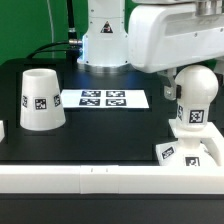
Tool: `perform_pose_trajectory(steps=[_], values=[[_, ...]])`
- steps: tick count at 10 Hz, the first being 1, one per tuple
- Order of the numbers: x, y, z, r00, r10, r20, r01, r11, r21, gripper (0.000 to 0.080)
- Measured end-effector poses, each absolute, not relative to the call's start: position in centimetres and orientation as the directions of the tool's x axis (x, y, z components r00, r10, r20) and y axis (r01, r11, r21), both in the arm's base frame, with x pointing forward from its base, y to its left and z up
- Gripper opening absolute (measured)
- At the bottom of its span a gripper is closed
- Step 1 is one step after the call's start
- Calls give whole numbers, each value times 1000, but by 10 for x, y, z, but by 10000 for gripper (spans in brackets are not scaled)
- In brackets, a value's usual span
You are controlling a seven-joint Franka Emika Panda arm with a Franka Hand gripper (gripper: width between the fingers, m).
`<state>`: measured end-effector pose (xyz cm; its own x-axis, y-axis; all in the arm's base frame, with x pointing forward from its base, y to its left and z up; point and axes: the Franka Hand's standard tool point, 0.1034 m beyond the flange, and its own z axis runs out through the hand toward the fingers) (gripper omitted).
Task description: Assemble lamp
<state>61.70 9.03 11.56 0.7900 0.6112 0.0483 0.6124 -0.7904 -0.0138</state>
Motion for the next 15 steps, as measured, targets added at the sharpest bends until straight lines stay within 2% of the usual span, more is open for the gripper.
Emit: perform_pose_trajectory(steps=[5, 8, 14, 15], values=[[618, 86, 115, 598, 800, 42, 801, -599, 7, 699], [619, 84, 115, 333, 943, 9, 942, -334, 35, 699], [620, 88, 110, -118, 991, -63, 992, 120, 36, 699], [620, 90, 110, -158, 985, -72, 986, 161, 32, 699]])
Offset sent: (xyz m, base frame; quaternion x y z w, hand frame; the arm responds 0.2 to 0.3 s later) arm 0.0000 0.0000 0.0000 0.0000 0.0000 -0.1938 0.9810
